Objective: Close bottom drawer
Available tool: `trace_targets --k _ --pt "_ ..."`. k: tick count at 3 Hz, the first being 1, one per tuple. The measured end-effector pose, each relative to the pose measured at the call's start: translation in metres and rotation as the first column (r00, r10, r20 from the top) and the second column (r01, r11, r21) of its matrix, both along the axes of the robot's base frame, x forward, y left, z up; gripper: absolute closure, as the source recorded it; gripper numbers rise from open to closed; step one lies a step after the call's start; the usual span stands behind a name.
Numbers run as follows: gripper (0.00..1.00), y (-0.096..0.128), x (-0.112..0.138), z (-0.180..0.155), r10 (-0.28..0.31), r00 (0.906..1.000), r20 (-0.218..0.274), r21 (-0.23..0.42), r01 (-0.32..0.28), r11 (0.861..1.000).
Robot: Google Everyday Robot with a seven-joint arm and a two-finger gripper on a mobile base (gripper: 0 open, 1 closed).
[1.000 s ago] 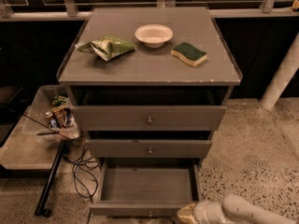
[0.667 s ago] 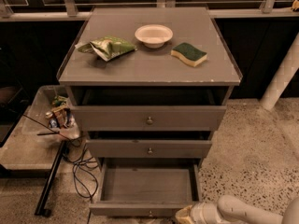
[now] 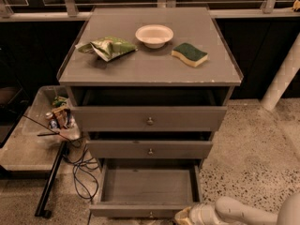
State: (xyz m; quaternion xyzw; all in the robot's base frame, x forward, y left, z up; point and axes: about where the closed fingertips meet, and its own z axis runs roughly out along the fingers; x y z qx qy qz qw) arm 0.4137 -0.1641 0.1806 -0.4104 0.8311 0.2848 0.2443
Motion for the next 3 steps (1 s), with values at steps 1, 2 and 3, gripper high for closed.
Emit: trace_targets --k 1,2,3 --pt "0.59 0.0000 0.0000 0.0000 0.000 1.0000 0.000 0.000 0.000 1.000" --pt "0.35 0.0001 0.0000 0.0000 0.000 1.0000 0.000 0.000 0.000 1.000" --pt "0.13 0.0001 0.0000 0.0000 0.000 1.0000 0.000 0.000 0.000 1.000"
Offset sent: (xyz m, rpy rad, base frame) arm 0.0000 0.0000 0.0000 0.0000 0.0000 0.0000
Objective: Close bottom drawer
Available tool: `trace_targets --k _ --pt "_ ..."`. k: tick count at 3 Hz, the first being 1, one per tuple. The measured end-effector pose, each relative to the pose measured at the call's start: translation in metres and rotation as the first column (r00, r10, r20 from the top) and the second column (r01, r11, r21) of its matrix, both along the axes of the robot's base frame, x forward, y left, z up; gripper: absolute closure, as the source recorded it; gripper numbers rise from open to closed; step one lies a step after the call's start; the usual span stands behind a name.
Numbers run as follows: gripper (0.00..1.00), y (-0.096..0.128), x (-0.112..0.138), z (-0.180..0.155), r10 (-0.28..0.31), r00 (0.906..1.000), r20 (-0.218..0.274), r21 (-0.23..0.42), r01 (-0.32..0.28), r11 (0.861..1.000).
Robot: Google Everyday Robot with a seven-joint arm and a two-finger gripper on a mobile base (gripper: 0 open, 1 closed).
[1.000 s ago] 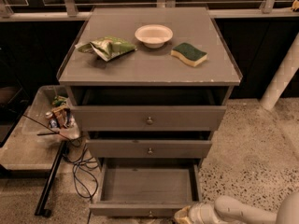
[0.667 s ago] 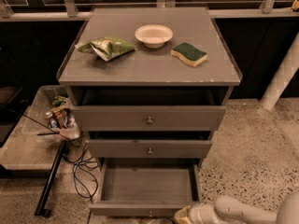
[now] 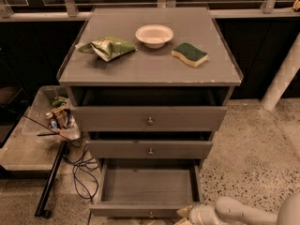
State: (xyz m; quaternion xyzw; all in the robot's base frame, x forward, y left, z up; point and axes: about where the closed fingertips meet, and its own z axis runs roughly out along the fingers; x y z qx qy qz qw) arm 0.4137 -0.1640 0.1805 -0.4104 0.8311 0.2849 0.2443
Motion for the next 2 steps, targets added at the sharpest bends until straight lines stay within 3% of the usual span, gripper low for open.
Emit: trace_targets --k 1,2 --pt "0.00 0.001 0.012 -0.002 -0.011 0.9998 0.019 0.007 0.011 1.000" --pt "0.18 0.026 0.050 -0.001 0.015 0.9971 0.074 0.004 -0.016 1.000"
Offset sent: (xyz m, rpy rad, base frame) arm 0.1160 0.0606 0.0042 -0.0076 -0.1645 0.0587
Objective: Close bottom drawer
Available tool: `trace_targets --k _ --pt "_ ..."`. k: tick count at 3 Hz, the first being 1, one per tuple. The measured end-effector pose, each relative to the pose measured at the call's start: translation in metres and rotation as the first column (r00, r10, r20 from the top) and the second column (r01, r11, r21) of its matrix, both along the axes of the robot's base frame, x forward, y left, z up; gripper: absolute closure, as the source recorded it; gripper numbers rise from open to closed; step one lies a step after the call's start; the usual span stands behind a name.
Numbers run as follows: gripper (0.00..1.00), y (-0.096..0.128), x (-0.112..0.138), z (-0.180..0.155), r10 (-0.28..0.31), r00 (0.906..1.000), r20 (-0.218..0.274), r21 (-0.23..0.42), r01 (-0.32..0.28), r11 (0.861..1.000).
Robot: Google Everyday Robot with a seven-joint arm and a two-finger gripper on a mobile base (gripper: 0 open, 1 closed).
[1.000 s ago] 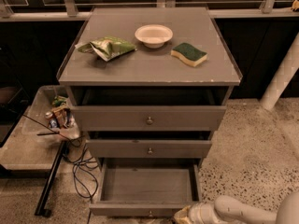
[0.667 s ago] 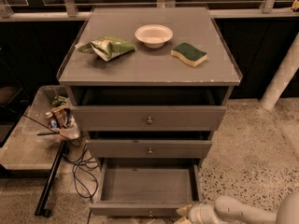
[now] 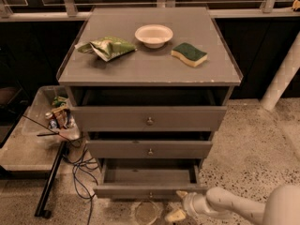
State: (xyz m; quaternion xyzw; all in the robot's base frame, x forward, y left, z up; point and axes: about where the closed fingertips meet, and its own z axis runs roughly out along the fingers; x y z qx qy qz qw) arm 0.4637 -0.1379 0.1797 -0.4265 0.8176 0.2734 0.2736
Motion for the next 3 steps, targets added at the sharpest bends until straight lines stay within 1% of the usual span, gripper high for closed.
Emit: trace_targets --k 1,2,3 --pt "0.42 0.027 0.036 0.006 0.048 0.9974 0.054 -0.015 -0.048 0.999" --pt "0.64 0.029 0.072 0.013 0.045 0.9925 0.114 -0.063 -0.038 0.997" --pt "0.64 0.029 0.075 0.013 0.043 0.9921 0.118 -0.066 -0.036 0.997"
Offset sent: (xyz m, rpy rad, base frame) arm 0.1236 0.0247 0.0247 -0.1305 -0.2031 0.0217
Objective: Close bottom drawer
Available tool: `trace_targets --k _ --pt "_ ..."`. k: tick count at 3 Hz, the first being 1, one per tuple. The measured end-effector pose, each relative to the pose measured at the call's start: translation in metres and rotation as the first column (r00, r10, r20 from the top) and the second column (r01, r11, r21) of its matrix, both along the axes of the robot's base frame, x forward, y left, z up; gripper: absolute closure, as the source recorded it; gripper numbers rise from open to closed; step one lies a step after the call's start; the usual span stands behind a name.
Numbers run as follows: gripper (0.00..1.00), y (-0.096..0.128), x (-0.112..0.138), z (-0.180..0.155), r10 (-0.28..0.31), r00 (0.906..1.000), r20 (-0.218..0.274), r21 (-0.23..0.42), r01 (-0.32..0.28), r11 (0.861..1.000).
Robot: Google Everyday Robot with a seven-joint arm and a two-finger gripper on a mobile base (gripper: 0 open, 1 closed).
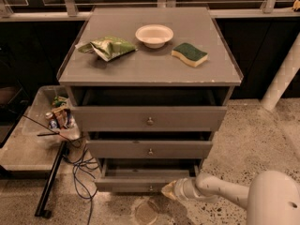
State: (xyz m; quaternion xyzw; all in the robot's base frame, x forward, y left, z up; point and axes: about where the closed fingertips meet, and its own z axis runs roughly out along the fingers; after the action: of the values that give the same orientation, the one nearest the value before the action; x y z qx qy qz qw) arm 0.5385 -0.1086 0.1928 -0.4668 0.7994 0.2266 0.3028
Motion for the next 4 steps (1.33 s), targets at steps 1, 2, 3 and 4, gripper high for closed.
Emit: trace_targets --k 1,2,3,4 --pt "0.41 0.0000 0.0000 0.0000 0.000 1.0000 0.000 0.000 0.000 1.000" --pt "0.17 0.0001 0.0000 0.0000 0.000 1.0000 0.000 0.000 0.000 1.000" --pt "0.00 0.0001 0.0000 0.0000 0.000 1.0000 0.000 0.000 0.000 1.000" --pt "0.00 0.0036 0.0032 -0.0034 0.020 0.9995 -0.024 0.051 -0.019 0.999"
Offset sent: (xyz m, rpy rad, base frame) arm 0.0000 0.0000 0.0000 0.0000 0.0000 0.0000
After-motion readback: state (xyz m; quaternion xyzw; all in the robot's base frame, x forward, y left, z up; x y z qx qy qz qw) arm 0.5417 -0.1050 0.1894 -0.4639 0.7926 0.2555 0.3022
